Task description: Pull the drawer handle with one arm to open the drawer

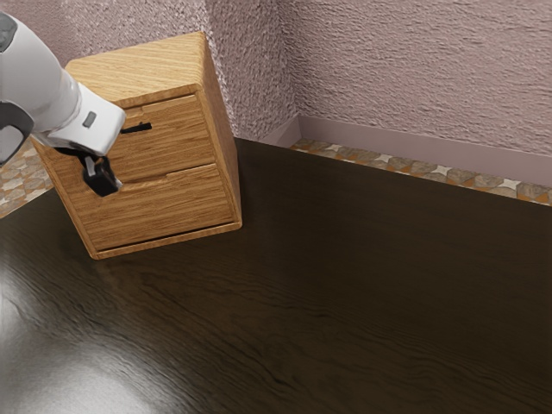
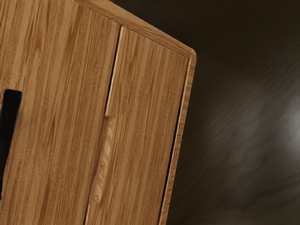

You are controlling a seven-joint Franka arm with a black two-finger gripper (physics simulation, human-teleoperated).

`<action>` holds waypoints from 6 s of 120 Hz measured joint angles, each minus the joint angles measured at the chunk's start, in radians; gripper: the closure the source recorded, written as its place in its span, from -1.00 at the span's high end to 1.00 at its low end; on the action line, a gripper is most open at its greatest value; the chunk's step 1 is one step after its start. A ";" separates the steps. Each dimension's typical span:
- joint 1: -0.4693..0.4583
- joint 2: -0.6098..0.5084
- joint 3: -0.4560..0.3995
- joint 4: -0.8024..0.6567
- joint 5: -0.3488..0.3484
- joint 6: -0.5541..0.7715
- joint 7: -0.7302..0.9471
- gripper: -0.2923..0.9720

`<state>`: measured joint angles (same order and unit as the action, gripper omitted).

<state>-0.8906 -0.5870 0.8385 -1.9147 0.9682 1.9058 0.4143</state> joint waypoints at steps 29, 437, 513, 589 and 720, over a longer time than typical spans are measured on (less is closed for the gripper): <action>-0.141 -0.001 0.179 0.063 0.070 0.055 0.091 0.54; -0.142 0.025 0.235 0.038 -0.062 0.093 0.334 0.52; 0.096 0.019 -0.010 -0.114 -0.125 0.096 0.306 0.54; 0.309 -0.030 -0.226 -0.225 -0.196 0.103 0.285 0.52; 0.447 -0.109 -0.401 -0.302 -0.240 0.112 0.253 0.54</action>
<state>-0.4437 -0.6956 0.4373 -2.2164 0.7280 2.0181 0.6670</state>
